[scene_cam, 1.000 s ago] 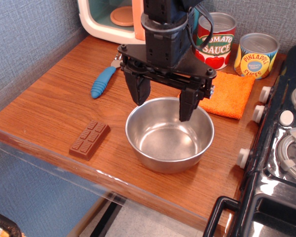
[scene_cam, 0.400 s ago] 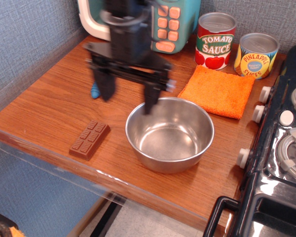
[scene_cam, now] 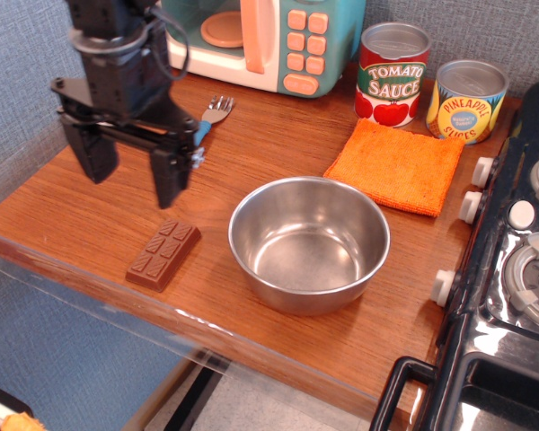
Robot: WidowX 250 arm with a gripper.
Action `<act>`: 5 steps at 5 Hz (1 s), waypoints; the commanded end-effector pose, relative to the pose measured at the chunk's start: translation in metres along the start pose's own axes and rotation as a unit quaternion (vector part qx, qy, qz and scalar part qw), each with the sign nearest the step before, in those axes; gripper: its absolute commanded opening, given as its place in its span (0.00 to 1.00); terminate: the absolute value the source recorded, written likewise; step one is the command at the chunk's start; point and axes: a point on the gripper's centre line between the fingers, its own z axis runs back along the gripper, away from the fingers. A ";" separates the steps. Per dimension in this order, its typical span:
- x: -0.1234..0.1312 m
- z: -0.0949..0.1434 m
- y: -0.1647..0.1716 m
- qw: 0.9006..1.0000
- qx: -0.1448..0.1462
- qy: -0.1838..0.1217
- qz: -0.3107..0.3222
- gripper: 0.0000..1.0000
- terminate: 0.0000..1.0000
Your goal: Put the chocolate bar directly behind the silver bowl.
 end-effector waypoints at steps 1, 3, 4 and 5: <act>-0.001 -0.028 0.001 1.000 0.012 0.014 0.025 1.00 0.00; -0.002 -0.070 -0.006 0.999 0.021 0.026 0.026 1.00 0.00; -0.002 -0.082 0.001 0.998 0.026 0.030 0.039 1.00 0.00; 0.002 -0.085 0.006 0.997 0.039 0.035 0.054 1.00 0.00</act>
